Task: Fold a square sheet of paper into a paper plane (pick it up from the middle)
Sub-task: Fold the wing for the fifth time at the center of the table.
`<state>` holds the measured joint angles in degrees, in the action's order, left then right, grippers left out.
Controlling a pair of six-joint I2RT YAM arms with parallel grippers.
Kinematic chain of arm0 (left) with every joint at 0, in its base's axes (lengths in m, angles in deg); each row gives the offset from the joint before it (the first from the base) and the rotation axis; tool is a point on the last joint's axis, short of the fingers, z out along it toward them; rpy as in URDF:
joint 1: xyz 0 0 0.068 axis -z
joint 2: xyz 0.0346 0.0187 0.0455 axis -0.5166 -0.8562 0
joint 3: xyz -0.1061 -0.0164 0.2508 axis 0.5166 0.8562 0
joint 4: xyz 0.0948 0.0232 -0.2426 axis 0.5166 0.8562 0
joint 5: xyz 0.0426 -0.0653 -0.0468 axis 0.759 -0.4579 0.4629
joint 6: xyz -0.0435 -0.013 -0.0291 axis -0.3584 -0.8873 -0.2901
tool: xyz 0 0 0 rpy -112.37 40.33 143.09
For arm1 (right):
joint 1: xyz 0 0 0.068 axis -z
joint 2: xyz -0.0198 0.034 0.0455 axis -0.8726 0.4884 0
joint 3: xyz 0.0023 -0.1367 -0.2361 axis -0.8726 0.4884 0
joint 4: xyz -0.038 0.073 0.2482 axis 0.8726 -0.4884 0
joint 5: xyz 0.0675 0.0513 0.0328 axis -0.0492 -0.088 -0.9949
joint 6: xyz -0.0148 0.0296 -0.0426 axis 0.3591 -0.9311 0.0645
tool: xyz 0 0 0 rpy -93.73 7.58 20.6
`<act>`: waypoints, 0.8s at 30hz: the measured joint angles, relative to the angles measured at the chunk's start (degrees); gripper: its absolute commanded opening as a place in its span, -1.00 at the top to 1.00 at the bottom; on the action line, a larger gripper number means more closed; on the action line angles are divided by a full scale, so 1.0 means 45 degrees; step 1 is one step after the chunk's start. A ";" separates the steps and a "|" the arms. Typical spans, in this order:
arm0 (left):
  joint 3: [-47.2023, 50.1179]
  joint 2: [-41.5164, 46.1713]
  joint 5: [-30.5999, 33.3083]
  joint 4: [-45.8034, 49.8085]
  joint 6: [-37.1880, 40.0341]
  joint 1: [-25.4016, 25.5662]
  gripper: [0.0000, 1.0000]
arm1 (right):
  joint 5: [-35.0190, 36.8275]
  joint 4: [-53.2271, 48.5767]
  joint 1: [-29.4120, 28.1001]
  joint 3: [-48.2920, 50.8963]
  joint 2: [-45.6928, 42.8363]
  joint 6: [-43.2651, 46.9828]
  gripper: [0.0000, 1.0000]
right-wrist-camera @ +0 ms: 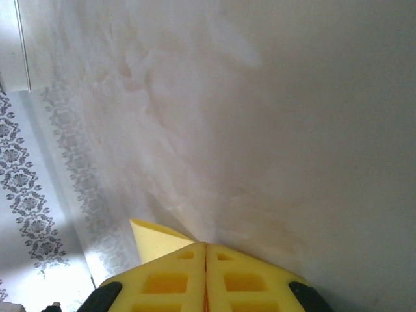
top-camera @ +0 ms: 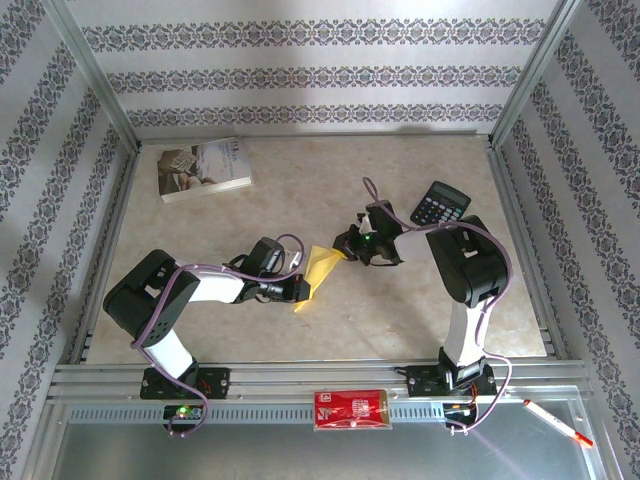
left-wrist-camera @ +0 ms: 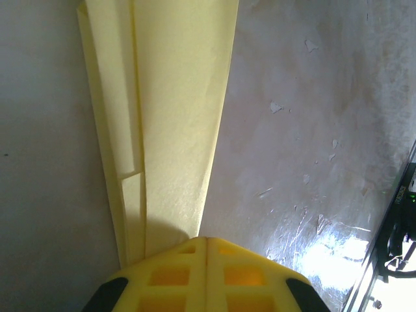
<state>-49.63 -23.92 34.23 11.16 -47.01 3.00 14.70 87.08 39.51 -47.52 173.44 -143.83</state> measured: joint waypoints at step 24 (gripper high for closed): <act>-0.1282 0.3113 0.0952 0.2395 -0.1370 -0.1627 0.17 | 0.3662 -0.2229 -0.2555 0.2351 -0.5396 0.2234 0.44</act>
<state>-55.40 -9.91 38.51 21.93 -53.17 -4.32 31.18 77.05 28.01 -36.94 149.15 -133.77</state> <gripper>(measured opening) 0.421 0.272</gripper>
